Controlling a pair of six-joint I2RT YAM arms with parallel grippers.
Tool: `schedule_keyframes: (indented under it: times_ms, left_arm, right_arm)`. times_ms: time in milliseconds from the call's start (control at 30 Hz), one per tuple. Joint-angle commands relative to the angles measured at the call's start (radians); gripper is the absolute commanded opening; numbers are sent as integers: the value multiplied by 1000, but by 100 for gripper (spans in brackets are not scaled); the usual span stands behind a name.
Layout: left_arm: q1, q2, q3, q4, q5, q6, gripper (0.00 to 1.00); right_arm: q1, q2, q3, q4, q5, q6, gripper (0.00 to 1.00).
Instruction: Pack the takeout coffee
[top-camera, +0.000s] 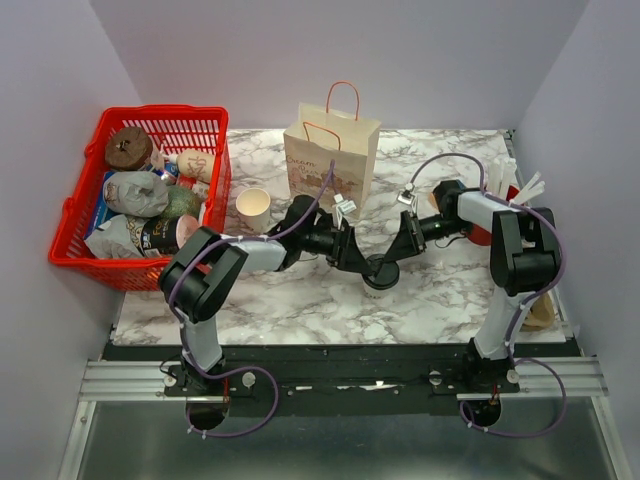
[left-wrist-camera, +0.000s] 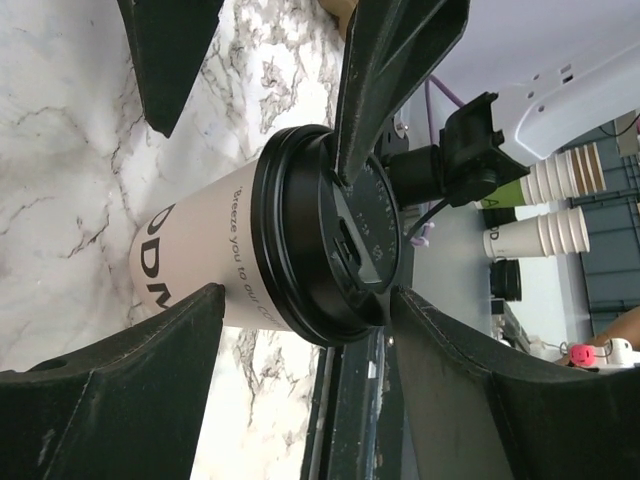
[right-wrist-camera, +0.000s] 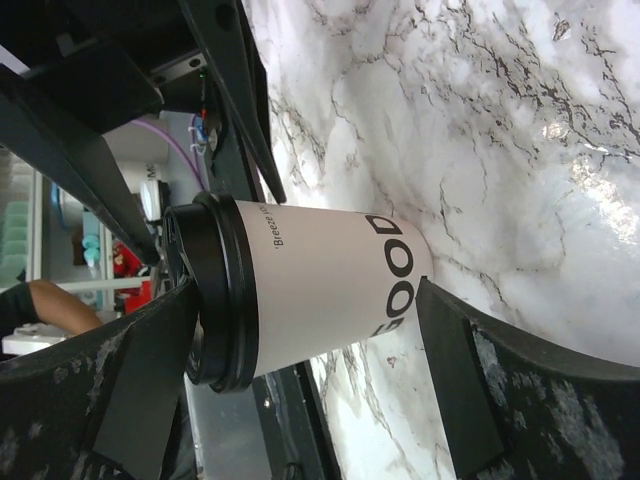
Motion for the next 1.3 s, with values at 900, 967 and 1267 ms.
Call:
schedule_keyframes:
  times_ms: [900,967,1267]
  left_arm:
    - [-20,263,31,72,-51,-25,66]
    - [-20,241,39,73,-41,-8,66]
    - [14,86,50,131,35,-18,70]
  right_arm:
    - [-28,128,-159,178,-54,152,86]
    - [-27,101,-162,178,-55,135,86]
    - [-28,-123,-150,184,-6,69,93]
